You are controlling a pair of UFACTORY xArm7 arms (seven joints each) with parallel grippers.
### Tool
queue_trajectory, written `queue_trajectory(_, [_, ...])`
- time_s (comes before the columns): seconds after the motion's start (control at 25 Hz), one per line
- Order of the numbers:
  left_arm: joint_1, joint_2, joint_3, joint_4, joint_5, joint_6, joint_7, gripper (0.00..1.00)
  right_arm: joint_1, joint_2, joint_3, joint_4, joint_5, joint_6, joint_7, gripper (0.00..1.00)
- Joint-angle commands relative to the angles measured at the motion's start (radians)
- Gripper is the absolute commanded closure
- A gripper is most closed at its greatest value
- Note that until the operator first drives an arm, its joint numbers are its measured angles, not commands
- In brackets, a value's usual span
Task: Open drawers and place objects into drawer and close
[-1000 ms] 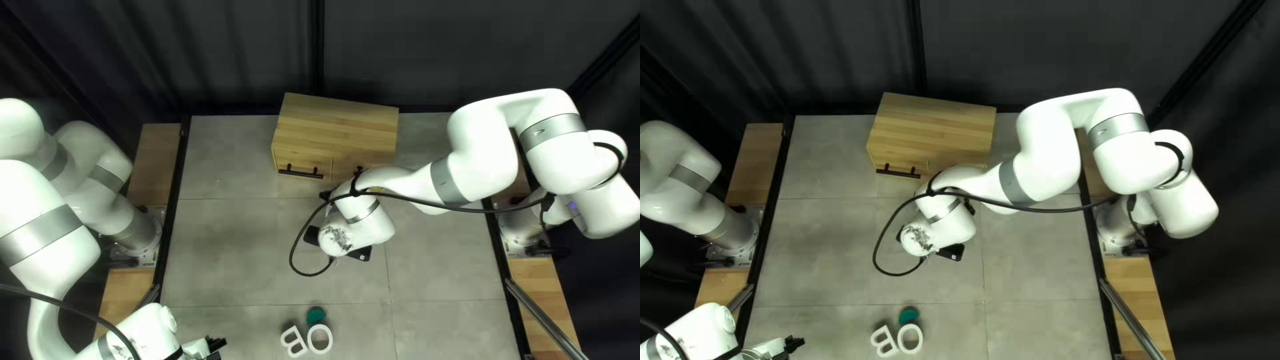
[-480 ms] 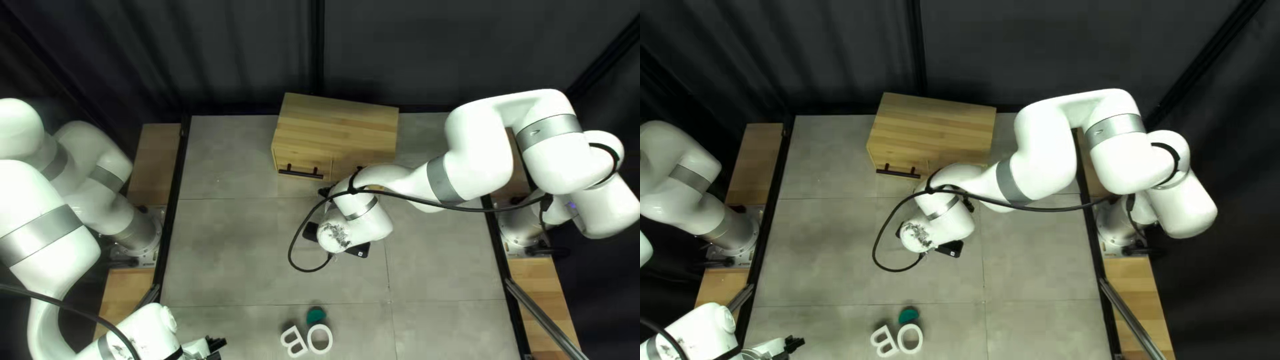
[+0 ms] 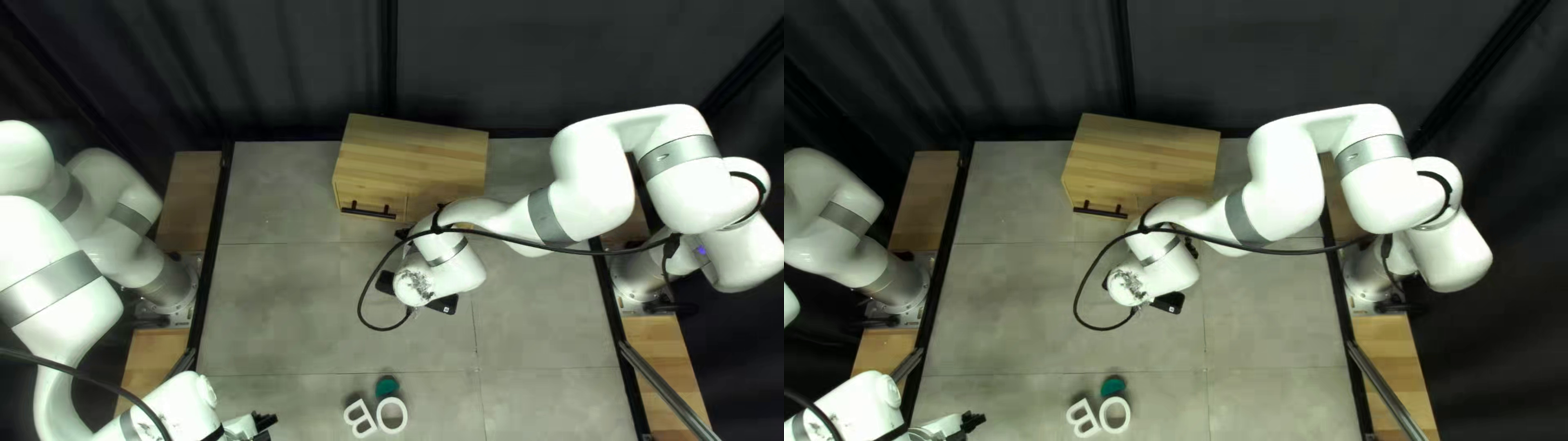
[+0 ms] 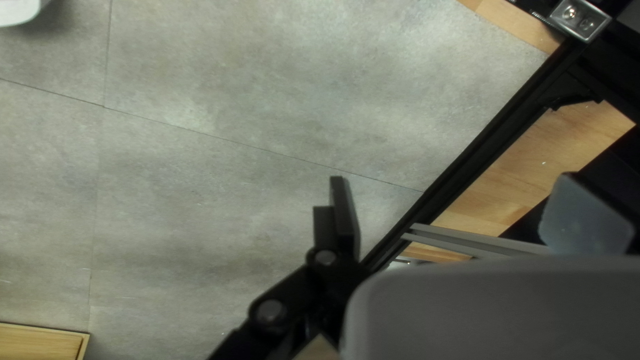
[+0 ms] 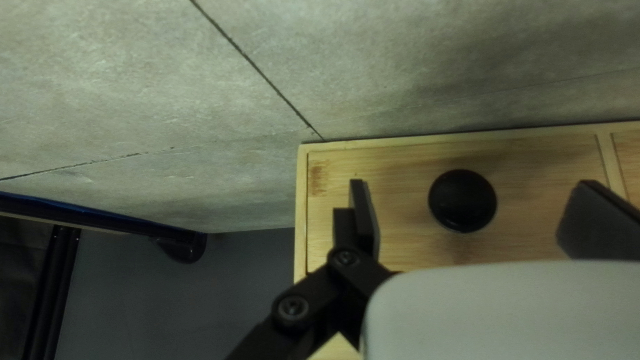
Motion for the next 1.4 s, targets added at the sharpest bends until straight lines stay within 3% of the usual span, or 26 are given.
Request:
queue_trajectory(0.04, [0.000,0.000,0.000,0.000,0.000,0.000,0.000,0.00,0.000,-0.001,0.001,-0.004,-0.005,-0.004,-0.009,0.18])
queue_trajectory(0.08, [0.000,0.000,0.000,0.000,0.000,0.000,0.000,0.00,-0.001,0.000,0.001,-0.006,-0.007,-0.007,-0.010,0.19])
queue_trajectory(0.16, [0.000,0.000,0.000,0.000,0.000,0.000,0.000,0.00,-0.002,0.000,0.001,-0.008,-0.009,-0.012,-0.011,0.39])
queue_trajectory(0.2, [0.000,0.000,0.000,0.000,0.000,0.000,0.000,0.00,-0.002,0.000,0.001,-0.010,-0.010,-0.015,-0.011,0.45])
queue_trajectory(0.32, [0.000,0.000,0.000,0.000,0.000,0.000,0.000,0.00,-0.003,0.000,0.001,-0.010,-0.011,-0.018,-0.012,0.50])
queue_trajectory(0.36, [0.000,0.000,0.000,0.000,0.000,0.000,0.000,0.00,-0.003,0.000,0.001,-0.010,-0.012,-0.018,-0.012,0.80])
queue_trajectory(0.44, [0.000,0.000,0.000,0.000,0.000,0.000,0.000,0.00,-0.003,-0.003,0.000,-0.015,-0.016,-0.023,-0.011,0.93])
queue_trajectory(1.4, [0.000,0.000,0.000,0.000,0.000,0.000,0.000,0.00,0.005,-0.006,0.000,-0.024,-0.030,-0.031,-0.002,0.94])
